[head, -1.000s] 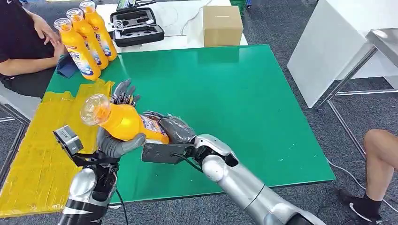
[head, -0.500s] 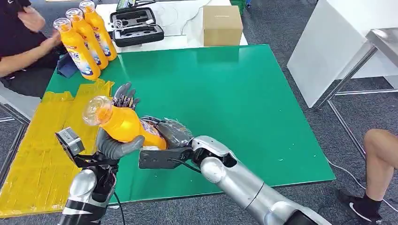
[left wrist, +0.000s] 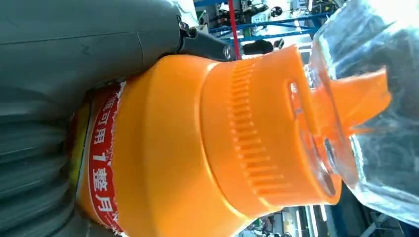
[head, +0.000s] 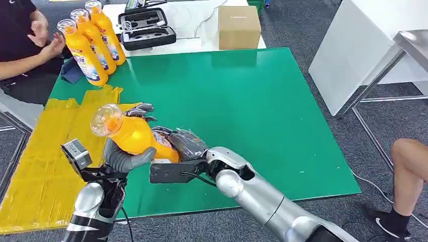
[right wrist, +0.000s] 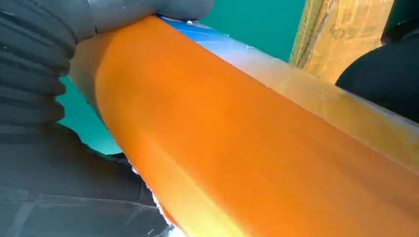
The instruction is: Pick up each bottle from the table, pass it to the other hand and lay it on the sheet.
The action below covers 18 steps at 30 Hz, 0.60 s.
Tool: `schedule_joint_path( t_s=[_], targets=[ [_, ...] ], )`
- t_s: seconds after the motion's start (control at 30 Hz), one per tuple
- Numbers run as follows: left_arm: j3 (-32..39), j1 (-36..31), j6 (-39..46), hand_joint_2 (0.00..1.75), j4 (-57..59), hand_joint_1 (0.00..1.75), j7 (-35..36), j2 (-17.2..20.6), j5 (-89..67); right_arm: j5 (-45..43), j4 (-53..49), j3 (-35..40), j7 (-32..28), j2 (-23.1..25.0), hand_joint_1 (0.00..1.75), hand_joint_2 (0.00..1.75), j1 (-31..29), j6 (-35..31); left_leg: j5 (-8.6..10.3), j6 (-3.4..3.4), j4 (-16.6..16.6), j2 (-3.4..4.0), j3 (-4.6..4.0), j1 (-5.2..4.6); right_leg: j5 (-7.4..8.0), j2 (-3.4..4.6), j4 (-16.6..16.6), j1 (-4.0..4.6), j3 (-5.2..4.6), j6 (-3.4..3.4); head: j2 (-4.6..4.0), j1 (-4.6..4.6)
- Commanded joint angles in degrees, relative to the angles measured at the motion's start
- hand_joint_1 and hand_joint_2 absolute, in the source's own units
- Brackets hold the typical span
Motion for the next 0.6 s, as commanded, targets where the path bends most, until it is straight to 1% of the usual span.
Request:
schedule_joint_path(
  t_s=[0.03,0.07,0.1,0.13,0.17,0.2,0.23,0.27,0.3,0.33,0.37,0.4,0.47,0.5,0.53,0.57,0.6],
  targets=[
    [-1.8,-4.9,-0.9,1.75,5.5,1.75,0.5,-0.1,-0.7,0.9,1.5,8.7,-0.7,0.0,1.75,1.75,0.0,0.9,-0.15,-0.06,0.0,-0.14,0.40,0.05,-0.18,-0.24,0.0,0.08,0.46,-0.11,0.00,0.00],
    [-1.8,-4.9,-0.9,1.75,5.4,1.75,0.5,-0.1,-0.7,0.9,1.5,8.4,-0.7,-0.2,1.75,1.75,-0.1,0.9,-0.05,-0.04,0.0,-0.09,0.20,0.02,-0.08,-0.15,0.0,0.04,0.22,-0.06,0.00,0.00],
    [-1.7,-4.9,-1.0,1.75,5.2,1.75,0.5,-0.1,-0.6,0.9,1.3,8.0,-0.7,-0.5,1.75,1.75,-0.1,0.9,-0.13,-0.06,0.0,-0.13,0.35,0.04,-0.16,-0.22,0.0,0.07,0.39,-0.10,0.00,-0.02],
    [-1.6,-4.9,-1.1,1.75,5.2,1.75,0.5,-0.1,-0.6,1.0,1.2,7.6,-0.7,-0.6,1.75,1.75,-0.1,0.9,-0.06,-0.04,0.0,-0.12,0.21,0.04,-0.09,-0.18,0.0,0.05,0.25,-0.07,0.00,0.02],
    [-1.5,-4.8,-1.1,1.75,5.1,1.75,0.4,0.0,-0.5,1.0,1.1,7.1,-0.7,-0.7,1.75,1.75,-0.1,0.8,-0.13,-0.06,0.0,-0.14,0.35,0.06,-0.16,-0.23,0.0,0.08,0.41,-0.10,0.00,0.00],
    [-1.5,-4.8,-1.1,1.75,5.1,1.75,0.4,0.0,-0.5,1.0,1.0,6.7,-0.7,-0.7,1.75,1.75,0.1,0.7,-0.03,-0.03,0.0,-0.12,0.14,0.02,-0.07,-0.17,0.0,0.03,0.17,-0.05,0.00,-0.02],
    [-1.4,-4.7,-1.2,1.75,5.0,1.75,0.4,0.0,-0.5,1.1,0.8,6.2,-0.7,-0.7,1.75,1.75,0.2,0.7,-0.12,-0.05,0.0,-0.14,0.32,0.04,-0.16,-0.23,0.0,0.06,0.36,-0.09,0.00,0.02],
    [-1.5,-4.7,-1.3,1.75,5.0,1.75,0.5,-0.1,-0.5,1.0,0.7,5.6,-0.7,-0.7,1.75,1.75,0.3,0.7,-0.04,-0.03,0.0,-0.11,0.14,0.03,-0.07,-0.16,0.0,0.04,0.17,-0.05,0.00,0.00],
    [-1.5,-4.7,-1.3,1.75,5.0,1.75,0.5,-0.1,-0.5,1.0,0.7,5.4,-0.7,-0.8,1.75,1.75,0.3,0.6,-0.10,-0.05,0.0,-0.15,0.29,0.03,-0.15,-0.23,0.0,0.06,0.33,-0.08,0.00,-0.02],
    [-1.5,-4.7,-1.3,1.75,5.0,1.75,0.5,-0.1,-0.5,1.1,0.6,5.0,-0.7,-0.8,1.75,1.75,0.4,0.5,-0.04,-0.03,0.0,-0.13,0.16,0.03,-0.08,-0.18,0.0,0.04,0.19,-0.06,0.00,0.02],
    [-1.5,-4.6,-1.3,1.75,4.9,1.75,0.5,0.0,-0.5,1.3,0.4,4.6,-0.7,-1.0,1.75,1.75,0.6,0.1,-0.14,-0.05,0.0,-0.16,0.34,0.05,-0.17,-0.26,0.0,0.08,0.39,-0.10,0.00,0.00],
    [-1.4,-4.5,-1.3,1.75,4.7,1.75,0.5,0.0,-0.5,1.5,-0.1,4.0,-0.8,-1.1,1.75,1.75,1.0,-0.6,-0.05,-0.03,0.0,-0.13,0.18,0.02,-0.09,-0.20,0.0,0.04,0.20,-0.06,0.00,0.00],
    [-1.3,-4.2,-1.3,1.75,4.0,1.75,0.5,0.3,-0.8,3.0,-1.4,2.3,-0.6,-1.2,1.75,1.75,2.1,-2.7,-0.03,-0.03,0.0,-0.13,0.13,0.04,-0.06,-0.19,0.0,0.05,0.16,-0.05,0.00,0.00],
    [-1.1,-3.8,-1.2,1.75,3.5,1.75,0.6,0.5,-1.2,3.4,-2.4,0.7,-0.3,-1.3,1.64,1.75,3.0,-4.0,-0.02,-0.02,0.0,-0.14,0.12,0.01,-0.06,-0.19,0.0,0.02,0.13,-0.04,0.00,0.00],
    [-0.8,-3.4,-1.0,1.75,3.0,1.75,0.7,0.7,-1.5,4.0,-3.5,-0.8,-0.1,-1.6,0.07,1.75,3.8,-5.0,-0.06,-0.04,0.0,-0.18,0.20,0.04,-0.11,-0.25,0.0,0.05,0.24,-0.07,0.00,0.02],
    [-0.4,-3.0,-0.5,1.75,2.4,1.75,0.8,1.1,-2.5,4.2,-4.6,-2.4,-0.1,-2.0,0.00,1.75,4.4,-5.2,-0.01,-0.02,0.0,-0.11,0.07,0.02,-0.04,-0.15,0.0,0.02,0.08,-0.04,0.00,0.00],
    [0.0,-2.8,-0.4,1.75,2.2,1.75,0.8,1.3,-2.8,3.8,-5.1,-3.6,0.0,-2.4,0.00,1.75,4.6,-5.4,-0.13,-0.04,0.0,-0.18,0.29,0.04,-0.17,-0.26,0.0,0.06,0.34,-0.08,0.00,0.02]
  ],
)
